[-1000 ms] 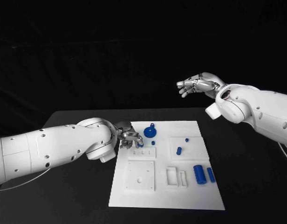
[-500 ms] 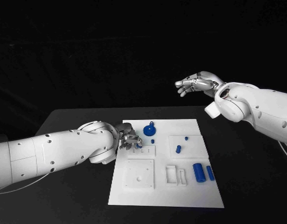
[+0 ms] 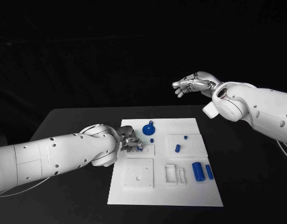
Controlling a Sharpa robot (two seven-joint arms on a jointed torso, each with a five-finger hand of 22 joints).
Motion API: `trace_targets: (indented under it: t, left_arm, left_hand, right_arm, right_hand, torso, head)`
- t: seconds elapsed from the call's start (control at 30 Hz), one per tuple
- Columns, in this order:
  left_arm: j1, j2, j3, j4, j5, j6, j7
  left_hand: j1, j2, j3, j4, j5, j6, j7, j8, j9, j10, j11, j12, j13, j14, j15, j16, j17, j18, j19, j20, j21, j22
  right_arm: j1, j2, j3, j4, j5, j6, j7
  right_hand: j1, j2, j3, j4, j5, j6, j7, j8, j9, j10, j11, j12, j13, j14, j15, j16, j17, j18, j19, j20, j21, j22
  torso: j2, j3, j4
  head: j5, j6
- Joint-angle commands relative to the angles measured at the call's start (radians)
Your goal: Assemble the parts on the task board
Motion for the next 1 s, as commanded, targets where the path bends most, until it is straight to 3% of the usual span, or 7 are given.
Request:
trace_targets:
  t: [0.03,0.43,1.0]
  left_arm:
    - [-0.003,0.007,0.001,-0.001,-0.002,0.0,0.015]
    - [-0.003,0.008,0.001,-0.007,0.001,0.02,0.009]
    - [-0.007,0.014,0.001,-0.01,0.007,0.075,0.001]
  left_hand:
    - [-0.002,0.011,0.006,-0.001,-0.003,0.105,-0.101,0.001,0.0,-0.037,-0.037,0.005,-0.002,0.088,-0.092,0.006,-0.001,0.018,0.008,-0.136,0.006,0.0]
    - [-0.004,0.013,0.006,-0.001,-0.005,0.106,-0.101,0.001,0.0,-0.038,-0.037,0.008,-0.003,0.088,-0.092,0.007,-0.003,0.018,0.009,-0.136,0.006,0.0]
    - [-0.008,0.014,0.005,-0.001,-0.013,0.106,-0.101,-0.001,0.001,-0.04,-0.037,0.013,-0.006,0.087,-0.092,0.009,-0.005,0.018,0.008,-0.135,0.005,0.001]
  right_arm:
    - [0.0,0.001,0.0,0.004,0.006,0.027,-0.005]
    - [0.0,0.002,0.0,0.005,0.051,0.034,-0.01]
    - [0.0,0.005,0.0,0.005,0.061,0.035,-0.01]
  right_hand:
    - [0.007,0.0,-0.001,0.005,-0.004,-0.007,0.0,0.007,-0.002,0.007,0.0,-0.006,-0.002,-0.006,0.0,-0.006,0.0,-0.007,-0.008,0.002,-0.005,0.001]
    - [0.007,0.004,0.0,0.007,-0.01,-0.005,0.0,0.009,-0.003,0.009,0.0,-0.008,-0.007,-0.006,0.0,-0.008,0.0,-0.006,-0.01,0.004,-0.005,0.002]
    - [0.007,0.006,0.001,0.007,-0.011,-0.004,-0.001,0.01,-0.004,0.009,0.001,-0.011,-0.012,-0.008,0.001,-0.01,0.0,-0.005,-0.013,0.005,-0.006,0.003]
  torso:
    - [0.0,0.0002,0.001]
    - [0.001,0.0009,0.0007]
    - [0.002,-0.0009,0.0013]
  head:
    - [-0.001,-0.002]
    - [0.0,-0.004]
    - [0.001,-0.003]
